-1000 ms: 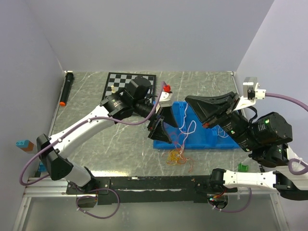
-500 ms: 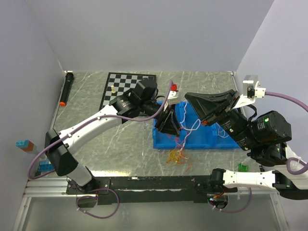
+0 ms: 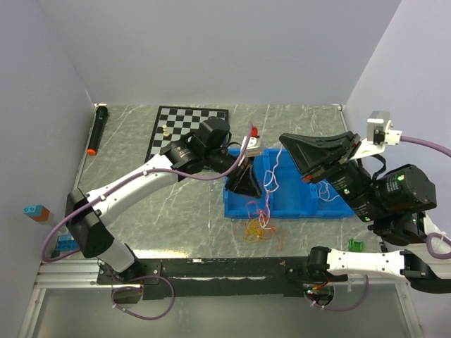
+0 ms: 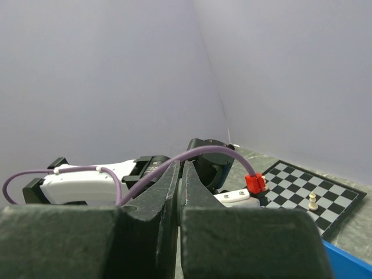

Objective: Untangle the cables

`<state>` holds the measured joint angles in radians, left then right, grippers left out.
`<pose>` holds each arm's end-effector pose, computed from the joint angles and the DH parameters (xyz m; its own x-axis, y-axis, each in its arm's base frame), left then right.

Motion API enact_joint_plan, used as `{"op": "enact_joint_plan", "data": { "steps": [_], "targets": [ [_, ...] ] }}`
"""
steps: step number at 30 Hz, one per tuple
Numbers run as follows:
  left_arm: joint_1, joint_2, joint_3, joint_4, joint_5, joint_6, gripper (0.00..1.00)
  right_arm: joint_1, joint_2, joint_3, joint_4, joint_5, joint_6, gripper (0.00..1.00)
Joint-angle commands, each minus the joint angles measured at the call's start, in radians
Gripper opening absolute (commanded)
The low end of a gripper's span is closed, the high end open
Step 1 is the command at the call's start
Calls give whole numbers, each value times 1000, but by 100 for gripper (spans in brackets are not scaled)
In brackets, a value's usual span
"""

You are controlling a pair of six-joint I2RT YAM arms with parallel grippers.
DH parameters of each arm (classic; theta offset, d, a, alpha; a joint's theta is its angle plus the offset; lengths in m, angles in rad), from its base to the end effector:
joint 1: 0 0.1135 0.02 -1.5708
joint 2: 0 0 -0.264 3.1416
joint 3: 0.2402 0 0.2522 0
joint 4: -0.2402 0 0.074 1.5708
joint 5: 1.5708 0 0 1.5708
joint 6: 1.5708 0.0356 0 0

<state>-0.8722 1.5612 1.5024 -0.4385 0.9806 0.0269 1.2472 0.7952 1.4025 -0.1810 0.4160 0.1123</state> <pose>0.2011 -0.2855 0.3782 -0.2826 0.3598 -0.8892 0.9037 -0.2110 -0.3726 0.0452 0.0894 0.5351 0.0466 0.4613 -0.8860 -0.7602 0.5917 0.2681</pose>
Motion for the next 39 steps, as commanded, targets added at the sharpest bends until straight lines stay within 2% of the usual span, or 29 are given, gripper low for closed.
{"op": "enact_joint_plan", "data": {
  "steps": [1, 3, 13, 15, 16, 17, 20, 31, 39],
  "targets": [
    [16, -62, -21, -46, 90, 69, 47, -3, -17, 36, 11, 18, -16, 0],
    [18, -67, -11, -75, 119, 99, 55, -3, -11, 36, 15, 15, -13, 0],
    [16, -50, 27, -63, 194, 85, 66, -3, 24, 42, 37, 21, -11, 0],
    [16, -47, 32, -37, 201, 61, 71, -3, 35, 44, 38, 29, -10, 0],
    [16, -44, 33, -32, 202, 54, 80, -3, 41, 46, 40, 33, -8, 0],
    [15, -44, 36, -32, 198, 51, 83, -3, 47, 46, 41, 36, -7, 0],
    [16, -47, 30, -20, 179, 41, 85, -3, 67, 53, 43, 44, -8, 0],
    [-5, -55, -33, 60, 127, -67, 69, -3, 107, 61, 89, 78, -11, 0],
    [-10, -58, -57, 110, 86, -130, 46, -3, 118, 67, 98, 118, -16, 0]
  ]
}}
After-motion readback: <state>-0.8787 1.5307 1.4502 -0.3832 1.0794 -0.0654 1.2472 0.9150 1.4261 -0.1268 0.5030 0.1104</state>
